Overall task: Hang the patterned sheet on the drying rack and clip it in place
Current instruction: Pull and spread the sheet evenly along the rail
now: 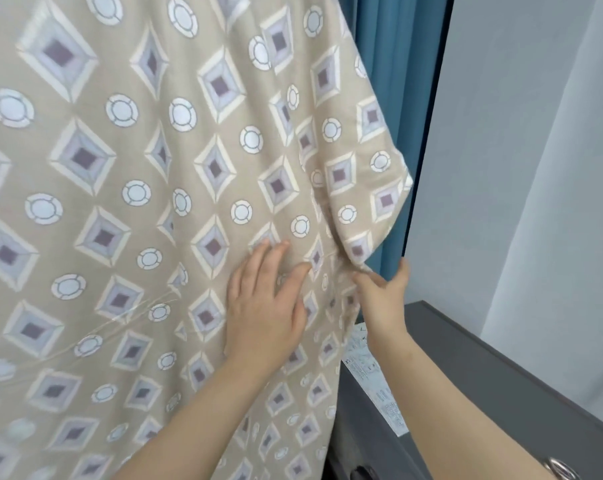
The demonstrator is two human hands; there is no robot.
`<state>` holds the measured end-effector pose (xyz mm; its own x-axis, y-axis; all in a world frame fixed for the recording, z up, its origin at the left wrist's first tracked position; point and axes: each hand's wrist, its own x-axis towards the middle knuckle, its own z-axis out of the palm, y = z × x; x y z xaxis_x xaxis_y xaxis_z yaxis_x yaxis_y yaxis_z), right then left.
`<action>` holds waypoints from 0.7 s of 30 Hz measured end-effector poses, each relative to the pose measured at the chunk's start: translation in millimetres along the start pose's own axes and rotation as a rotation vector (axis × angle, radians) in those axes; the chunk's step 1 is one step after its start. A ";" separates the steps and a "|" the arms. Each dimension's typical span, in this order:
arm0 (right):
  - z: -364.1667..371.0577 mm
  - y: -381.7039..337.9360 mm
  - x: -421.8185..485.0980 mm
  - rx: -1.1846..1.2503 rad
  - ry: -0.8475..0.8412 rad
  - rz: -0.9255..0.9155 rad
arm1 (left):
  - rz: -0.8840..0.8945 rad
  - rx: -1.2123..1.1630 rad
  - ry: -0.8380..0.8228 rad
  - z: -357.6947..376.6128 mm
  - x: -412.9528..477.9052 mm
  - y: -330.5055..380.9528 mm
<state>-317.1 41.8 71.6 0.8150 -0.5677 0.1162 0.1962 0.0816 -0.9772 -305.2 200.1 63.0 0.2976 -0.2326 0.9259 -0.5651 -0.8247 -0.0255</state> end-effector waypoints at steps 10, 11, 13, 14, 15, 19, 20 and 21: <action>77.1 -67.5 -7.7 -0.037 -0.104 -0.266 | -0.030 0.122 0.254 -37.8 84.1 -43.6; 80.1 -71.6 -7.6 -0.022 -0.098 -0.279 | -0.020 0.124 0.248 -40.0 90.3 -47.3; 83.0 -82.0 -4.6 -0.001 -0.069 -0.302 | -0.001 0.116 0.238 -43.9 100.8 -53.8; 83.5 -88.2 -2.1 0.010 -0.034 -0.316 | 0.000 0.110 0.237 -46.0 106.0 -55.7; 83.4 -93.9 0.9 0.018 0.028 -0.338 | -0.006 0.099 0.235 -47.7 111.4 -56.0; 69.8 -103.4 23.8 -0.092 0.430 -0.278 | 0.017 0.059 0.215 -52.2 134.1 -43.7; 64.7 -103.9 27.5 -0.084 0.432 -0.202 | 0.064 0.070 0.212 -50.9 138.5 -39.2; 60.7 -104.8 30.6 -0.036 0.367 -0.131 | 0.123 0.084 0.210 -48.0 141.8 -35.1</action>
<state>-279.7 65.6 188.3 0.5341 -0.8271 0.1750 0.2611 -0.0355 -0.9647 -280.1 220.9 213.3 0.0593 -0.2290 0.9716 -0.5184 -0.8389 -0.1660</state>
